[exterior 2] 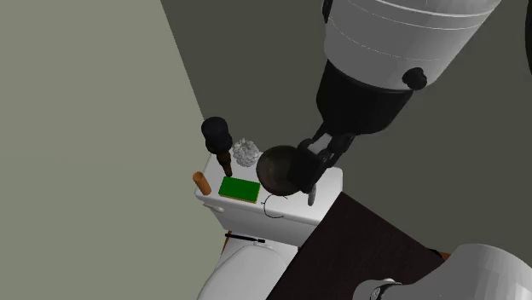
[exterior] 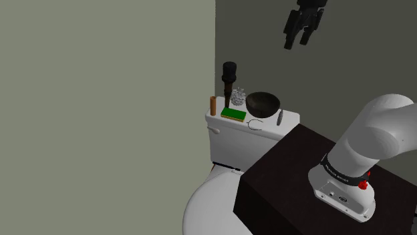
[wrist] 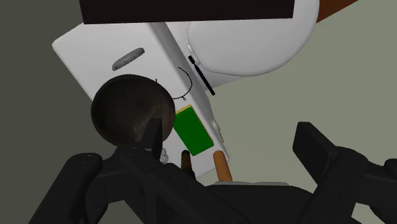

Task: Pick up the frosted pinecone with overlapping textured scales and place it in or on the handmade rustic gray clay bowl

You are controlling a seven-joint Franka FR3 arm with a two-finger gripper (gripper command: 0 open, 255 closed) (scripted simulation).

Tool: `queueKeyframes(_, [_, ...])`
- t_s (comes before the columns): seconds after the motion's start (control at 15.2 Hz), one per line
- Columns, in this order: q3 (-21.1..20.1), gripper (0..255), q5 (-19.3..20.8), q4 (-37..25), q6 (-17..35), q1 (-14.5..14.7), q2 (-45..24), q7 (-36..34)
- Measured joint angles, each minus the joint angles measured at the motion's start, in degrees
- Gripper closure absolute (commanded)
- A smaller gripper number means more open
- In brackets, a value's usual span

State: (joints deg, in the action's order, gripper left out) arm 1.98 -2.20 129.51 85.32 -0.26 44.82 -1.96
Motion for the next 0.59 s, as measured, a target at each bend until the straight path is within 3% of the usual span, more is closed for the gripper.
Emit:
queueKeyframes(0.2, [0.49, 0, 0.32, 0.57, 2.00, -0.05, -1.52, 0.73])
queueKeyframes(0.59, [2.75, 0, 1.52, 3.23, 12.22, -0.24, -9.38, 4.06])
